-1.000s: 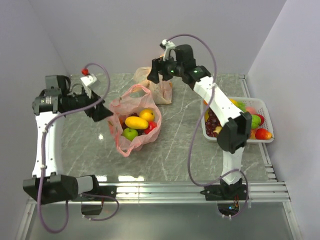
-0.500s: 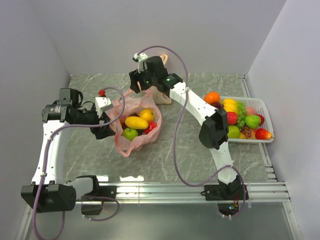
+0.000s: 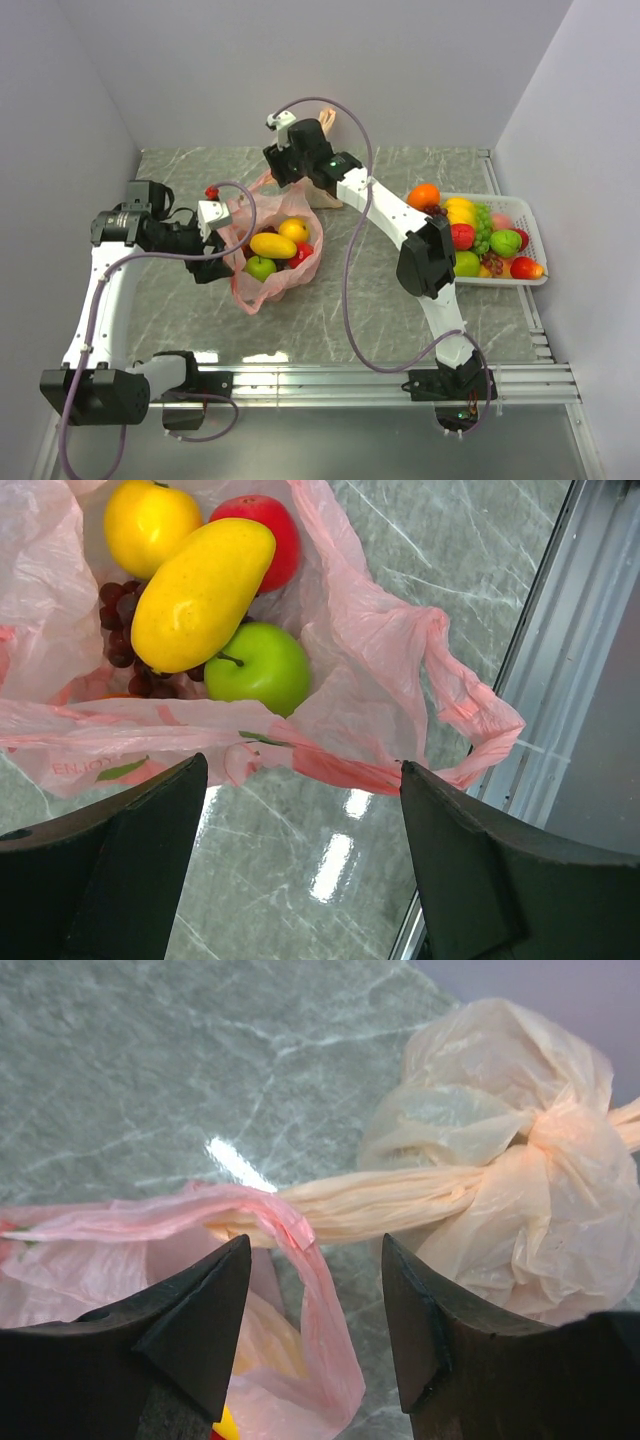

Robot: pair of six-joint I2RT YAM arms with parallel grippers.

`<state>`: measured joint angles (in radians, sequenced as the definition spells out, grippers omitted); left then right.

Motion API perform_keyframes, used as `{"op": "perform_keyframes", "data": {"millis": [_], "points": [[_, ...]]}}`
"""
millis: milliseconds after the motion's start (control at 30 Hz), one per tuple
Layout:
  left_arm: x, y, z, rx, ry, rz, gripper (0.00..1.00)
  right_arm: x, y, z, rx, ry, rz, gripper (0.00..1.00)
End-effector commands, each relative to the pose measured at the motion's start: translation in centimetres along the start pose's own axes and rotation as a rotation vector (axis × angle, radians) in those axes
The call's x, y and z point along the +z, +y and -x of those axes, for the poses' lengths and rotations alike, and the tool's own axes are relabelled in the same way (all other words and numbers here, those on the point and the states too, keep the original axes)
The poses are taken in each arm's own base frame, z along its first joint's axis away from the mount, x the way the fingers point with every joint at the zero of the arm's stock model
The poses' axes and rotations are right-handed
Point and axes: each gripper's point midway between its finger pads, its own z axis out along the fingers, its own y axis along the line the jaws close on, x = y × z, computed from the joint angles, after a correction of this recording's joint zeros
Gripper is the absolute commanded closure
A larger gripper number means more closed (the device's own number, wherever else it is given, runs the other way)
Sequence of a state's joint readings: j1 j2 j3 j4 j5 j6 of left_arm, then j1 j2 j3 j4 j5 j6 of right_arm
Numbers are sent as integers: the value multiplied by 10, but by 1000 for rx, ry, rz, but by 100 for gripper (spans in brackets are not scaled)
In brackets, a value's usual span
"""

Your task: Place the fake fruits into the plastic bag and tie a complex knot

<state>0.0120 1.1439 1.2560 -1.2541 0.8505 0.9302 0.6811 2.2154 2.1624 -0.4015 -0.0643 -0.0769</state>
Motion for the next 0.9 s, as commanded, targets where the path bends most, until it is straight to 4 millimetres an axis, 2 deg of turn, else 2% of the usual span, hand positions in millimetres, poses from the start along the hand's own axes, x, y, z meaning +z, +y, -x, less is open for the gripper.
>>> {"op": "perform_keyframes", "data": {"millis": [0,167,300,333,400,433,467,533,600,633,867], "points": [[1,6,7,34,-16,2,17,0,-4,1,-26,-11,-5,38],[3,9,7,33,-21,3,17,-2,-4,-5,-43,-3,5,42],[9,1,9,57,-9,-30,16,4,-12,-9,-55,10,-22,50],[9,0,8,61,-4,-35,16,8,-15,-13,-53,20,-27,54],[9,-9,4,79,18,-69,13,7,-19,-9,-39,15,-33,62],[9,-13,3,99,26,-84,12,6,-23,-7,-31,12,-36,71],[10,-18,2,138,35,-107,10,3,-24,-4,-24,7,-37,75],[8,-28,-1,172,48,-137,9,-9,-23,9,-6,-18,-24,86],[7,-36,3,216,42,-141,9,-18,-20,14,8,-30,-11,96],[7,-39,0,226,46,-146,8,-28,-18,24,14,-53,-6,100],[5,-75,-11,396,41,-176,9,-48,-8,41,56,-83,37,100]]}}
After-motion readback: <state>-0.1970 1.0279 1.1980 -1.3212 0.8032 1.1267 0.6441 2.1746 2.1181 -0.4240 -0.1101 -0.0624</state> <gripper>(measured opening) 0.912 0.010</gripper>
